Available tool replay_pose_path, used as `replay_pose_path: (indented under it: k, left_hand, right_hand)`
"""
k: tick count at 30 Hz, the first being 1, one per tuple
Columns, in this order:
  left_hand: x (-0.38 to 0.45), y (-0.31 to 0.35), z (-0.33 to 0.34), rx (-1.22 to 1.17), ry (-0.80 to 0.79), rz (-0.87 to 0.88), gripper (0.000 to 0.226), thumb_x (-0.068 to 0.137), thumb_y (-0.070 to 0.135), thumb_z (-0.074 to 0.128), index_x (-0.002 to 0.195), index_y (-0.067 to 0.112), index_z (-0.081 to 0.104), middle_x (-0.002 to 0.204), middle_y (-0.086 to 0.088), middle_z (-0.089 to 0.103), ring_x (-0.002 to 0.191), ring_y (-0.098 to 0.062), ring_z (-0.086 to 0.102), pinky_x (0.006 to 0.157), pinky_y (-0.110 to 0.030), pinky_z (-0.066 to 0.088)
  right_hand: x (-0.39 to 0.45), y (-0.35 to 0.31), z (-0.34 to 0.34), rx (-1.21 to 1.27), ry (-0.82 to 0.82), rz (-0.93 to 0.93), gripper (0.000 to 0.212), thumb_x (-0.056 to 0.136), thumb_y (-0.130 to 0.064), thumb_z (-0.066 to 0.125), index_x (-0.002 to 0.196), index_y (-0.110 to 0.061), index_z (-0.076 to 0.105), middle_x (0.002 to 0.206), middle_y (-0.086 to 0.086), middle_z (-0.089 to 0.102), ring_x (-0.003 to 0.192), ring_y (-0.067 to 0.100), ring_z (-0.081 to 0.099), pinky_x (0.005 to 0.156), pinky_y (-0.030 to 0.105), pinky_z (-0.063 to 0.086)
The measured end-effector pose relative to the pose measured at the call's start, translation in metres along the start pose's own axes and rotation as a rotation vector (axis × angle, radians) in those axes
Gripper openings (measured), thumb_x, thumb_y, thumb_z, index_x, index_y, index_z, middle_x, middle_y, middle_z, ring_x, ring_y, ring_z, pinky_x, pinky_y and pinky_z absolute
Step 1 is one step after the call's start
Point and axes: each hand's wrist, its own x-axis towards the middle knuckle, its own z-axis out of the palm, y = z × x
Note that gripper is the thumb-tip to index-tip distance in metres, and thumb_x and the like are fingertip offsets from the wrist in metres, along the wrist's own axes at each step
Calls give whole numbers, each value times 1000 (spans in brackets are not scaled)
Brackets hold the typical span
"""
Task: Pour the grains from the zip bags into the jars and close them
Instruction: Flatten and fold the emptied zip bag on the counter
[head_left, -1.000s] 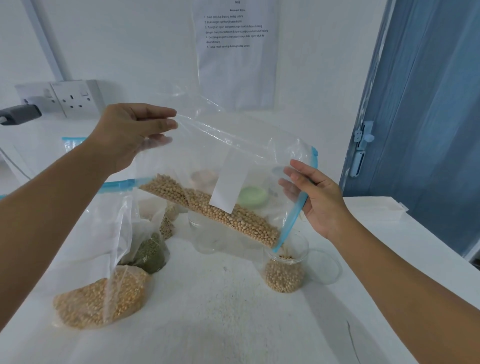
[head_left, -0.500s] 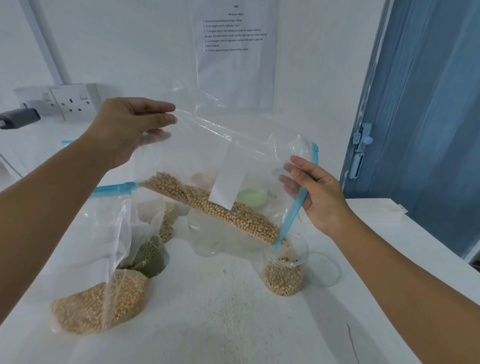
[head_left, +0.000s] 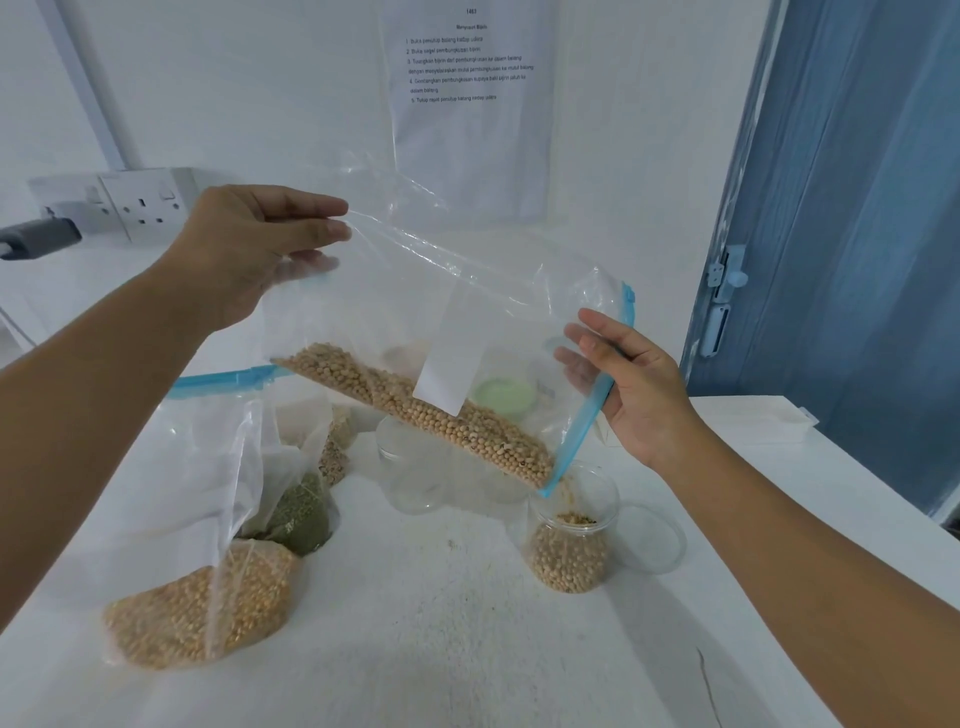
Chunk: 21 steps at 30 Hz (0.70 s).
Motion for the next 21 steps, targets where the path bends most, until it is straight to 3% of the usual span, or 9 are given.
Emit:
replay_pose_path:
  k: [7,13,21]
  left_hand:
    - [-2,4,3,-18,-6,-4,37,72,14,80,108,9,76,102,-11,79,96,-32,64,90,-33,62]
    - [2,6,1,-2,-3,2,40,74,13,81,112,6,77,107,-18,77,89,-27,67,91,-35,62]
    - [3,9,3,-2,-8,9,42,75,11,80,116,4,75,101,-13,78,84,-22,68,91,-35,62]
  right_hand:
    - [0,0,-1,-6,2,2,29,94,-5,68,122,-13,74,119,7,77,106,28,76,95,35,61]
    - [0,-4,1,7,-4,-10,29,93,-5,68,121,-12,74,118,8,77,104,27,76,95,35,61]
    - [-1,-4,1,12,-3,-11,28,94,-4,67,120,-12,74,119,8,77,104,27,76,95,35,61]
